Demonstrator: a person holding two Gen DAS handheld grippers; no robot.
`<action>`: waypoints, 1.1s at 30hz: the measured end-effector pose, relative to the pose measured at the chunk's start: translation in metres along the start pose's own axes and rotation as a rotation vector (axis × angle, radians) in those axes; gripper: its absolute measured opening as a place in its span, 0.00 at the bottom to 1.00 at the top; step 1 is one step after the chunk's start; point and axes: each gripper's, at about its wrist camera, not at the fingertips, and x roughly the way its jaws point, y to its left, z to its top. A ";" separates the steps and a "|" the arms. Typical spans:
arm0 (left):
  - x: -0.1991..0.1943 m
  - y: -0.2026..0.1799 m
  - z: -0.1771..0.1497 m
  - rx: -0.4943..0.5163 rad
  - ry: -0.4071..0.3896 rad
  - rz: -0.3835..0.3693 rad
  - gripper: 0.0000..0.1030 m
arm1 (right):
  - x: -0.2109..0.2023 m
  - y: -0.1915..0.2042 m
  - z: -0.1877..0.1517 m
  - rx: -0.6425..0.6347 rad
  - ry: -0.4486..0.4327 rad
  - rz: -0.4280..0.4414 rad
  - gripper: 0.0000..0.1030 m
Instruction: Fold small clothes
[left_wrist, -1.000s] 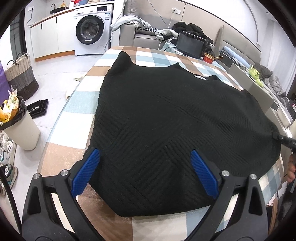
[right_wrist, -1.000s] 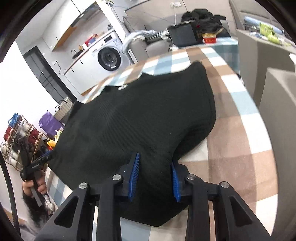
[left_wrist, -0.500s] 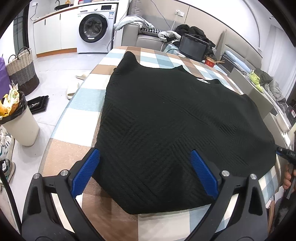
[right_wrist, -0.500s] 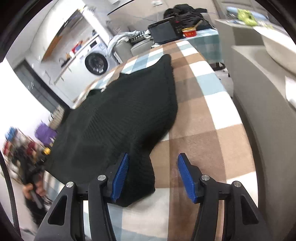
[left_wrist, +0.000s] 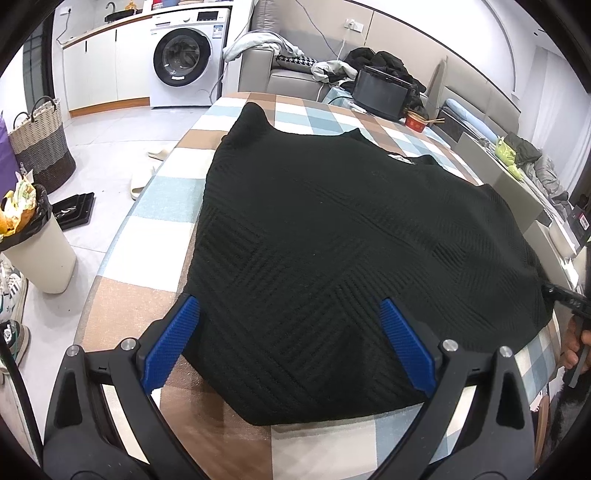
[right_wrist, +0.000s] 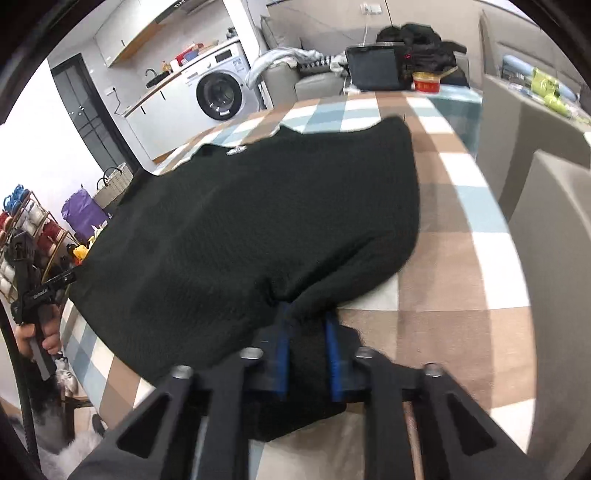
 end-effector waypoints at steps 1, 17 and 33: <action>0.000 0.000 -0.001 -0.002 -0.002 0.001 0.95 | -0.007 -0.001 0.000 0.011 -0.019 0.004 0.11; -0.001 0.007 -0.003 -0.015 0.014 0.024 0.95 | -0.032 -0.012 -0.010 0.094 -0.029 -0.015 0.43; -0.012 0.057 -0.002 -0.234 -0.008 -0.036 0.83 | -0.024 -0.008 -0.006 0.111 -0.047 0.009 0.49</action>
